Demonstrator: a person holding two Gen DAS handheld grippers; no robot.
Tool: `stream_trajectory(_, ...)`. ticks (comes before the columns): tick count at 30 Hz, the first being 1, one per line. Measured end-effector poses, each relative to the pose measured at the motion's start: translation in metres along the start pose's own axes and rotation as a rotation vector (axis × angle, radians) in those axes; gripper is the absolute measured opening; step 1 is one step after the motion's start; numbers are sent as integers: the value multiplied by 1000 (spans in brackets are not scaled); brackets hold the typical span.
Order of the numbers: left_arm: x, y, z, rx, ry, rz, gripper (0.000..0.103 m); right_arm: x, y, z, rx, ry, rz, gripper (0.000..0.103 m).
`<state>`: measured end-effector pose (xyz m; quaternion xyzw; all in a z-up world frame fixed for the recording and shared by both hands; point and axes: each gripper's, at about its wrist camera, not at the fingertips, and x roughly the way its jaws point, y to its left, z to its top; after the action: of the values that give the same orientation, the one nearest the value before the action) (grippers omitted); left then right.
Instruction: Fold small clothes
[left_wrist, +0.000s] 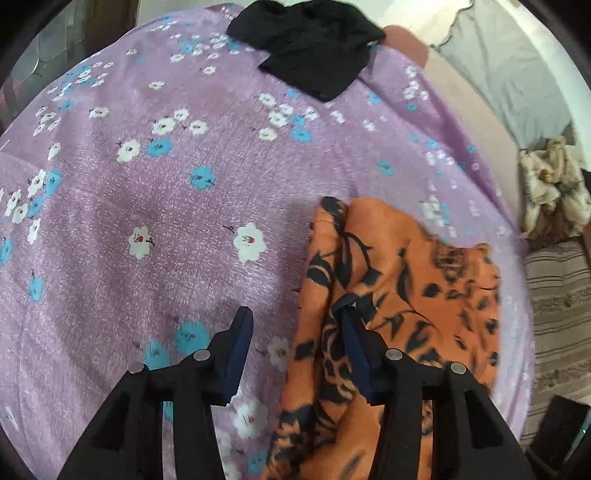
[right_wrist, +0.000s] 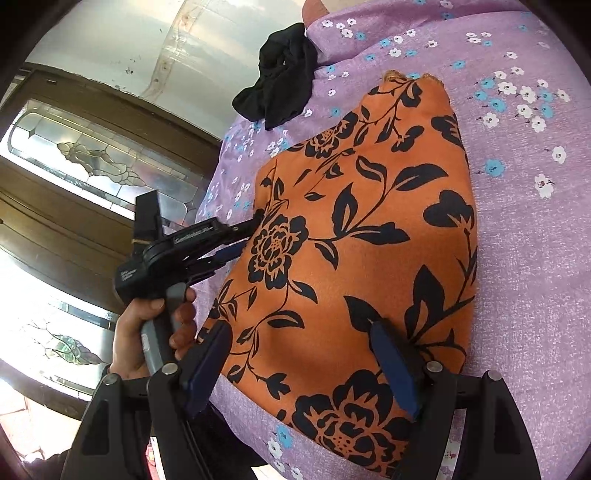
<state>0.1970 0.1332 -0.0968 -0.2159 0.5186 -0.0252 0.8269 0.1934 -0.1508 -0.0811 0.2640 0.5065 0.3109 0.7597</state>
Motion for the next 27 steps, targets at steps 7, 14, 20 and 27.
stream_trajectory(7,-59,7,-38,75,-114,6,72,-44,7,-9,-21,-98,14,80)
stream_trajectory(14,-74,16,-91,30,-150,-32,75,-84,-6,-43,-37,-213,-142,81)
stream_trajectory(20,-74,2,-104,99,-145,-17,75,-94,-32,-63,63,-214,-118,81)
stream_trajectory(27,-87,-7,-113,149,-212,99,75,-90,-38,-79,86,-197,-125,81)
